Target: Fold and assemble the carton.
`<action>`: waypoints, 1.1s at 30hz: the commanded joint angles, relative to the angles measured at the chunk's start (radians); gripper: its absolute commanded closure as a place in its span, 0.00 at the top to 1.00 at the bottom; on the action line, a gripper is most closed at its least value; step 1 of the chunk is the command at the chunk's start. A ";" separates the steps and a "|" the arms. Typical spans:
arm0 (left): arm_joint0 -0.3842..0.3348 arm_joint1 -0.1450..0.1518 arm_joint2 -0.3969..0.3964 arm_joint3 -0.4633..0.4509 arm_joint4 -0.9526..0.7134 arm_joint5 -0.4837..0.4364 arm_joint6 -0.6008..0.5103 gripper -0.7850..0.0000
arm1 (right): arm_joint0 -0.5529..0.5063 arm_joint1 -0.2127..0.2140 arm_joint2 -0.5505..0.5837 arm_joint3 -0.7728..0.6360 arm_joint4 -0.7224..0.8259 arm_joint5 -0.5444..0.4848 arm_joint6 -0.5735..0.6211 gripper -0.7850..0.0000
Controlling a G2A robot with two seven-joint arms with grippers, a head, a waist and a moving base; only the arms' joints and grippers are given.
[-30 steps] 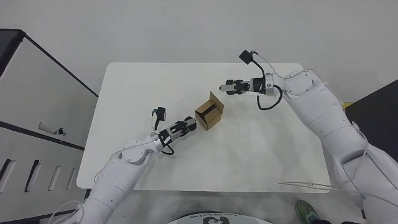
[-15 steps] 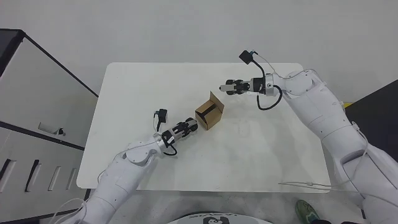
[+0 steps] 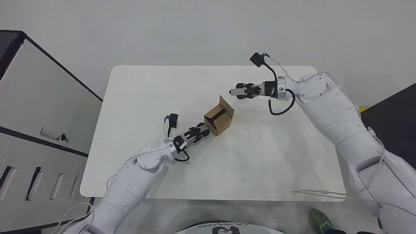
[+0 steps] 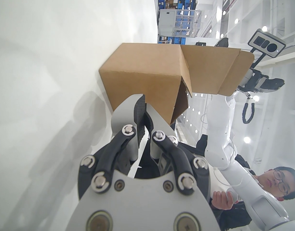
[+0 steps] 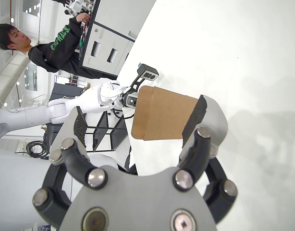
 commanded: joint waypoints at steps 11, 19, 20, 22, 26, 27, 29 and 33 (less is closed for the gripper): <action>-0.017 -0.011 0.013 0.032 0.000 -0.013 0.010 0.00 | 0.000 0.000 0.000 0.000 0.000 0.000 0.000 1.00; -0.017 -0.011 0.013 0.032 0.000 -0.013 0.010 0.00 | 0.026 0.009 -0.002 -0.107 -0.169 0.109 0.009 1.00; -0.017 -0.011 0.013 0.032 0.000 -0.013 0.010 0.00 | 0.033 0.010 -0.003 -0.124 -0.193 0.132 0.016 1.00; -0.017 -0.011 0.013 0.032 0.000 -0.013 0.010 0.00 | 0.047 0.012 -0.008 -0.153 -0.247 0.176 0.031 1.00; -0.017 -0.011 0.013 0.032 0.000 -0.013 0.010 0.00 | 0.073 0.007 -0.027 -0.195 -0.317 0.247 0.061 1.00; -0.017 -0.011 0.013 0.032 0.000 -0.013 0.010 0.00 | 0.078 0.004 -0.031 -0.198 -0.326 0.252 0.066 1.00; -0.017 -0.011 0.013 0.032 0.000 -0.013 0.010 0.00 | 0.090 -0.002 -0.044 -0.193 -0.340 0.256 0.080 1.00; -0.017 -0.011 0.013 0.032 0.000 -0.013 0.010 0.00 | 0.106 -0.008 -0.059 -0.189 -0.366 0.243 0.089 1.00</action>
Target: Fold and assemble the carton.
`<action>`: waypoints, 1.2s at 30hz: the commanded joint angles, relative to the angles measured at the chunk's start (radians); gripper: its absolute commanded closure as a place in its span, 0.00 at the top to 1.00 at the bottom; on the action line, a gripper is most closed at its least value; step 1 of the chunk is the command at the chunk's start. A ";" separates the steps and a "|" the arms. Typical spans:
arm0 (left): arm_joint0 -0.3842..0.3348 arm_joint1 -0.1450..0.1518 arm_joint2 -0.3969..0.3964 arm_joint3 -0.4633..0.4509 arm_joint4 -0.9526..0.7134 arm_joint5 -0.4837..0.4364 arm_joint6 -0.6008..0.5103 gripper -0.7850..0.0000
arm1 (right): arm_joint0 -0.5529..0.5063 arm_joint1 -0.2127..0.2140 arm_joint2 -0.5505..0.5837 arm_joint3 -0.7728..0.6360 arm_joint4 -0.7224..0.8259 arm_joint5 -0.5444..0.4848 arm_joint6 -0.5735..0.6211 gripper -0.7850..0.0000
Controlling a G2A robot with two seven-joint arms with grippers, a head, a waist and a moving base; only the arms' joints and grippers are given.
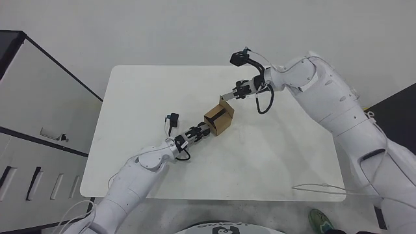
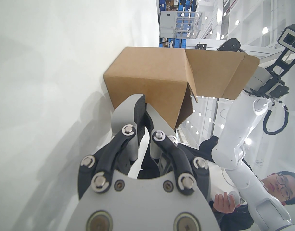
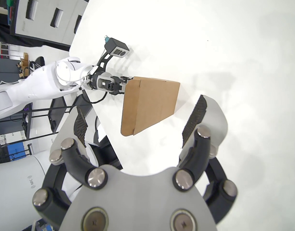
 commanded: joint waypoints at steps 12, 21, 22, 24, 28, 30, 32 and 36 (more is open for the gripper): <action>0.000 0.000 0.000 0.000 0.000 0.000 0.000 0.00 | -0.049 0.003 0.044 0.073 0.117 -0.137 -0.053 1.00; 0.000 0.000 0.000 0.000 0.000 0.000 0.000 0.00 | -0.042 -0.016 0.031 0.195 0.159 -0.226 -0.049 0.78; 0.000 0.000 0.000 0.000 0.000 0.000 0.000 0.00 | -0.040 -0.020 0.028 0.205 0.166 -0.236 -0.051 0.78; 0.000 0.000 0.000 0.000 0.000 0.000 0.000 0.00 | -0.037 -0.027 0.023 0.233 0.182 -0.264 -0.051 0.77; 0.000 0.000 0.000 0.000 0.000 0.000 0.000 0.00 | -0.029 -0.036 0.015 0.266 0.189 -0.283 -0.049 0.78; 0.005 0.000 0.000 -0.009 0.003 0.008 0.010 0.00 | -0.025 -0.041 0.011 0.277 0.189 -0.287 -0.048 0.79; 0.011 0.000 -0.001 -0.021 0.009 0.017 0.017 0.00 | -0.021 -0.045 0.008 0.285 0.188 -0.289 -0.046 0.80; 0.015 0.000 -0.003 -0.032 0.013 0.025 0.016 0.00 | -0.016 -0.052 0.003 0.300 0.190 -0.292 -0.043 0.78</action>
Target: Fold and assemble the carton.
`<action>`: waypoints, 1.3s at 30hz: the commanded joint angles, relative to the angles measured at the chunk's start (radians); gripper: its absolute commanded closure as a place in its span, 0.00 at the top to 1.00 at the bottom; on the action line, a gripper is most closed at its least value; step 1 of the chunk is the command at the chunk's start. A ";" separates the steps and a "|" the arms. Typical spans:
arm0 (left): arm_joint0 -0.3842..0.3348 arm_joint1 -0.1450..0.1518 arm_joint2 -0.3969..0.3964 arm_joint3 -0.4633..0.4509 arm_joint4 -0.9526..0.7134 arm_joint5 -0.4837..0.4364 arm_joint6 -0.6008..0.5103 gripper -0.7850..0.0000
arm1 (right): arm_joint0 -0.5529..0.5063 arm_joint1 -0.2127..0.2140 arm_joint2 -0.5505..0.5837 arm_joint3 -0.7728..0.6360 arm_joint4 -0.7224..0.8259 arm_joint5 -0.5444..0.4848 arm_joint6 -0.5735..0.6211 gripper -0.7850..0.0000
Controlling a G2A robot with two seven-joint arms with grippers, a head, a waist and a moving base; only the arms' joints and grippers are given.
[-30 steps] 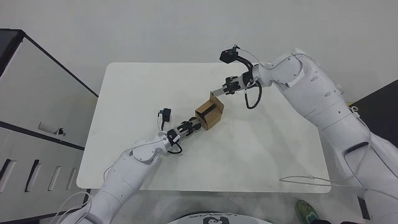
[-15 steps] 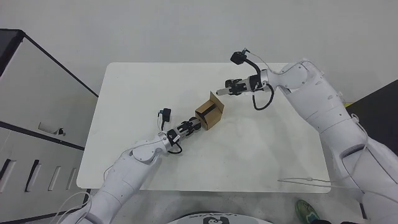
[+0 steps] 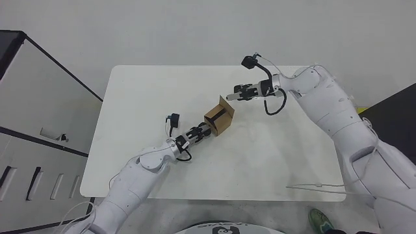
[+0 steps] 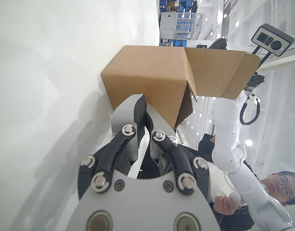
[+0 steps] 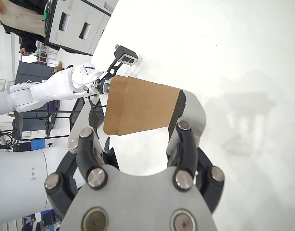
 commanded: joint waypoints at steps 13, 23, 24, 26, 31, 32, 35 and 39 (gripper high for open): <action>0.002 0.000 -0.003 -0.004 0.002 0.006 -0.002 0.00 | 0.022 -0.030 -0.033 0.030 -0.026 -0.002 0.010 0.46; 0.002 0.000 -0.003 -0.004 0.002 0.006 -0.002 0.00 | 0.055 -0.053 -0.073 -0.002 -0.114 0.033 0.022 0.49; 0.002 0.000 -0.003 -0.004 0.002 0.006 -0.002 0.00 | 0.058 -0.055 -0.076 -0.006 -0.121 0.036 0.022 0.48; 0.002 0.000 -0.003 -0.004 0.002 0.006 -0.002 0.00 | 0.067 -0.062 -0.089 -0.018 -0.148 0.054 0.025 0.47; 0.002 0.000 -0.003 -0.004 0.002 0.006 -0.002 0.00 | 0.083 -0.075 -0.112 -0.040 -0.190 0.087 0.033 0.47; 0.002 0.000 -0.003 -0.004 0.002 0.006 -0.002 0.00 | 0.085 -0.079 -0.116 -0.042 -0.199 0.095 0.033 0.47; 0.002 0.000 -0.003 -0.004 0.002 0.006 -0.002 0.00 | 0.093 -0.087 -0.128 -0.049 -0.220 0.111 0.039 0.47; 0.002 0.000 -0.003 -0.004 0.002 0.006 -0.002 0.00 | 0.102 -0.094 -0.141 -0.061 -0.253 0.134 0.045 0.44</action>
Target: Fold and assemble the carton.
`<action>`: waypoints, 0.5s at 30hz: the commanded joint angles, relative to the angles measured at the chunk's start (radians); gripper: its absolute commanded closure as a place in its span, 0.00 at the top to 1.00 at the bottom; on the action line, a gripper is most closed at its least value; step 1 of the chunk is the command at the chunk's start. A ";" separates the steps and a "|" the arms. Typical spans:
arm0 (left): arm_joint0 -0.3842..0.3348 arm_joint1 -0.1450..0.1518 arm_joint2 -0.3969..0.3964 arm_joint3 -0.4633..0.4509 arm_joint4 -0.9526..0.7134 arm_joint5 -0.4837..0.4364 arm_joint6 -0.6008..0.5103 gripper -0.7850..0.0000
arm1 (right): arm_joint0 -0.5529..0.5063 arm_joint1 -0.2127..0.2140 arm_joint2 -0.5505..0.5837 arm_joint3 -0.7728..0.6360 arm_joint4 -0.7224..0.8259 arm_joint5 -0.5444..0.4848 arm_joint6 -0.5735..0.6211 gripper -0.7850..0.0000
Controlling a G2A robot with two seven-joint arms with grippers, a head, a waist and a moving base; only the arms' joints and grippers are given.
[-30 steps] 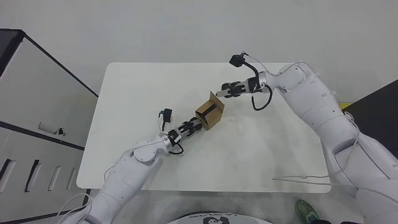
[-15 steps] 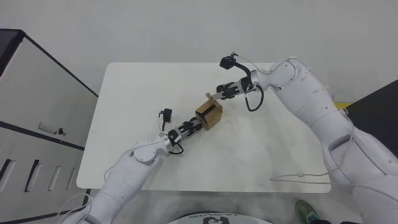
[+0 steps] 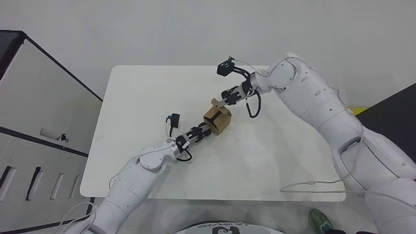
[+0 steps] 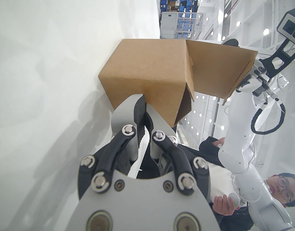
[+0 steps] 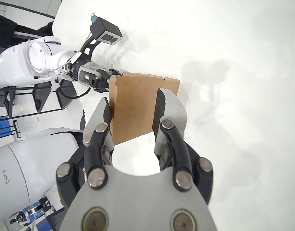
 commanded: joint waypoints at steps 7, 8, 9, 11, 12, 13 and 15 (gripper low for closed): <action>0.000 0.000 0.000 0.000 0.000 0.000 0.000 0.00 | 0.007 -0.012 -0.018 -0.024 -0.042 0.027 0.023 0.30; 0.000 0.000 0.000 0.000 0.000 0.000 0.000 0.00 | 0.007 -0.013 -0.019 -0.024 -0.042 0.027 0.026 0.30; 0.000 0.000 0.000 0.000 0.000 0.000 0.000 0.00 | 0.007 -0.014 -0.020 -0.024 -0.041 0.028 0.029 0.30; 0.000 0.000 0.000 0.000 0.000 0.000 0.000 0.00 | 0.006 -0.018 -0.021 -0.023 -0.041 0.028 0.033 0.30; 0.000 0.000 0.000 0.000 0.000 0.000 0.000 0.00 | 0.006 -0.018 -0.022 -0.022 -0.041 0.028 0.034 0.30; 0.000 0.000 0.000 0.000 0.000 0.000 0.000 0.00 | 0.006 -0.020 -0.022 -0.021 -0.040 0.028 0.034 0.29; 0.000 0.000 0.000 0.000 0.000 0.000 0.000 0.00 | 0.005 -0.023 -0.024 -0.019 -0.040 0.028 0.037 0.28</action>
